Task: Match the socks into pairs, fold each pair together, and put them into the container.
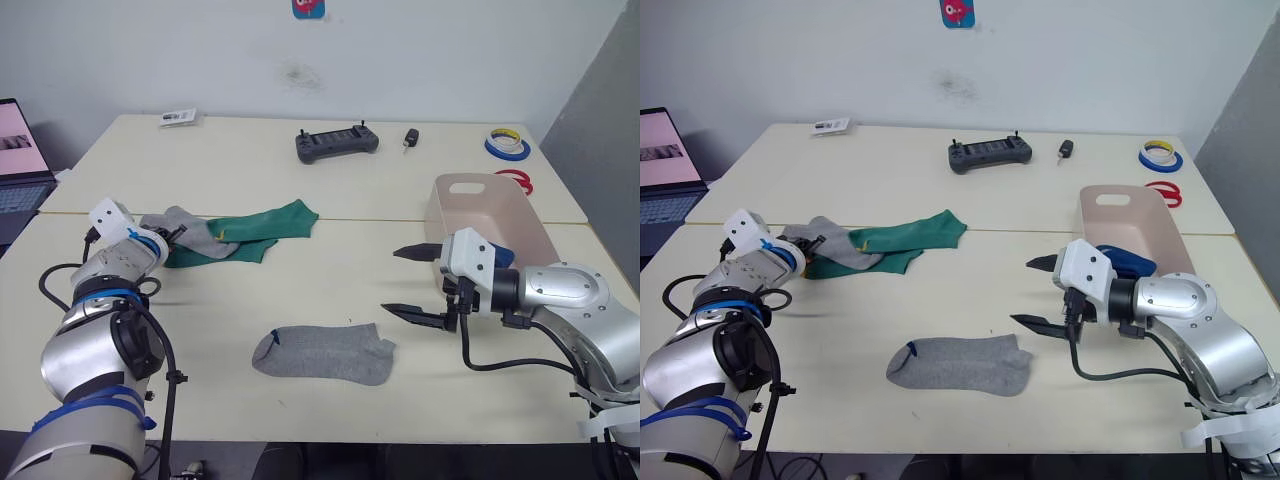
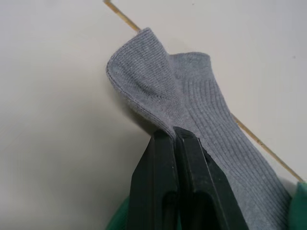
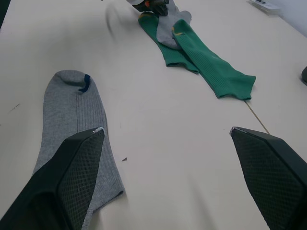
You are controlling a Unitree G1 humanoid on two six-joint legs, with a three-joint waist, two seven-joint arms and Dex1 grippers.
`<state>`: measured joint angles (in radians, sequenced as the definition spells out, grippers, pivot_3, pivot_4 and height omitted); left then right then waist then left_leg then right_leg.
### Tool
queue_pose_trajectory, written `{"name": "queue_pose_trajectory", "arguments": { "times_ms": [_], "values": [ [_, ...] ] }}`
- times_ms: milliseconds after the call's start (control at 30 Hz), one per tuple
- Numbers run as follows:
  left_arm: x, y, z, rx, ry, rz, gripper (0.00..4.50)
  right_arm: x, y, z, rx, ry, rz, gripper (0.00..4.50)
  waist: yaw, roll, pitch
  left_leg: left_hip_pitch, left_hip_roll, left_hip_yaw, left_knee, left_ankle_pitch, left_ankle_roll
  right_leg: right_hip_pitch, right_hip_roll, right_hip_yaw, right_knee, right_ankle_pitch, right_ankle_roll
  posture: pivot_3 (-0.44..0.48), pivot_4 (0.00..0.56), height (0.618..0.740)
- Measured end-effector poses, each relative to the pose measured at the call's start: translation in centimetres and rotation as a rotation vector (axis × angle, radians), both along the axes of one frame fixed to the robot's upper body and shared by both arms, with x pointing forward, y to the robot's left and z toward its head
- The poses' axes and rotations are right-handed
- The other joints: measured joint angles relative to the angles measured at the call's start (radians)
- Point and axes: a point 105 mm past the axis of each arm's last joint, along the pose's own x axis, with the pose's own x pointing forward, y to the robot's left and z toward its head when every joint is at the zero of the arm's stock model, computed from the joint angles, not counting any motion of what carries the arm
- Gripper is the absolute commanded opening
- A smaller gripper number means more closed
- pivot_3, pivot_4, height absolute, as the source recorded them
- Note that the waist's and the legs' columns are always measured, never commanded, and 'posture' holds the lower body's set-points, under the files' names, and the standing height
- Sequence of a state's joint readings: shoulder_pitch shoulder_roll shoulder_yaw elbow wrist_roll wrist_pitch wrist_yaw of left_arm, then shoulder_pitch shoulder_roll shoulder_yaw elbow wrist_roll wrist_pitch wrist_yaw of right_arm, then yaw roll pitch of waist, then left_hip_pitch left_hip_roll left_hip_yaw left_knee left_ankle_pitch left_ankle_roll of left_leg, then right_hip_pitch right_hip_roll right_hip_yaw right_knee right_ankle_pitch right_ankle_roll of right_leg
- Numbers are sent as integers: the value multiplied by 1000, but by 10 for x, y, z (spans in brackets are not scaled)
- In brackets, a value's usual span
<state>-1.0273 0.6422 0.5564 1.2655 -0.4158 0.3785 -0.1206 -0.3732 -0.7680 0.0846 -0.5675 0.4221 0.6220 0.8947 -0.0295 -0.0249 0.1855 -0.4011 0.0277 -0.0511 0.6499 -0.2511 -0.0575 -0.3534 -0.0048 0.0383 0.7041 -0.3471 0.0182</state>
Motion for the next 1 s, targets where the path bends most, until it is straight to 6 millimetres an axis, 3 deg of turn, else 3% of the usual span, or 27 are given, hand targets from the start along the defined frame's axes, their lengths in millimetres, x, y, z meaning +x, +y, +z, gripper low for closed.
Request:
{"name": "queue_pose_trajectory", "arguments": {
  "times_ms": [233,467,633,867,967,1000],
  "values": [
    [4,0,22,75,-123,-61,8,0,0,0,-1,1,1,4500,-1,0,0,0,0,0,0,0,0,0,0,0,0,0,0,0,150,740],
    [-7,4,53,439,-225,-136,8,-1,-1,-1,-8,6,5,4500,-3,0,0,1,1,1,0,0,-1,0,0,2,0,0,0,0,150,740],
    [-25,-8,40,543,-201,-204,8,-2,-1,-3,-12,11,7,4500,0,0,0,0,1,-1,0,0,-1,1,0,3,0,0,0,0,150,740],
    [-41,-26,-5,365,-118,-220,8,-3,0,-4,-15,12,21,4500,1,0,0,0,1,-2,0,0,0,1,0,3,0,0,0,0,150,740],
    [-45,-23,-12,280,-122,-171,8,-3,1,-5,-16,11,25,4500,1,0,0,0,1,-2,0,0,0,1,0,3,0,0,0,0,150,740],
    [-46,-21,-11,249,-138,-151,211,-3,1,-5,-16,11,25,4500,1,0,0,0,1,-2,0,0,0,1,0,3,0,0,0,0,150,740]
  ]
}}
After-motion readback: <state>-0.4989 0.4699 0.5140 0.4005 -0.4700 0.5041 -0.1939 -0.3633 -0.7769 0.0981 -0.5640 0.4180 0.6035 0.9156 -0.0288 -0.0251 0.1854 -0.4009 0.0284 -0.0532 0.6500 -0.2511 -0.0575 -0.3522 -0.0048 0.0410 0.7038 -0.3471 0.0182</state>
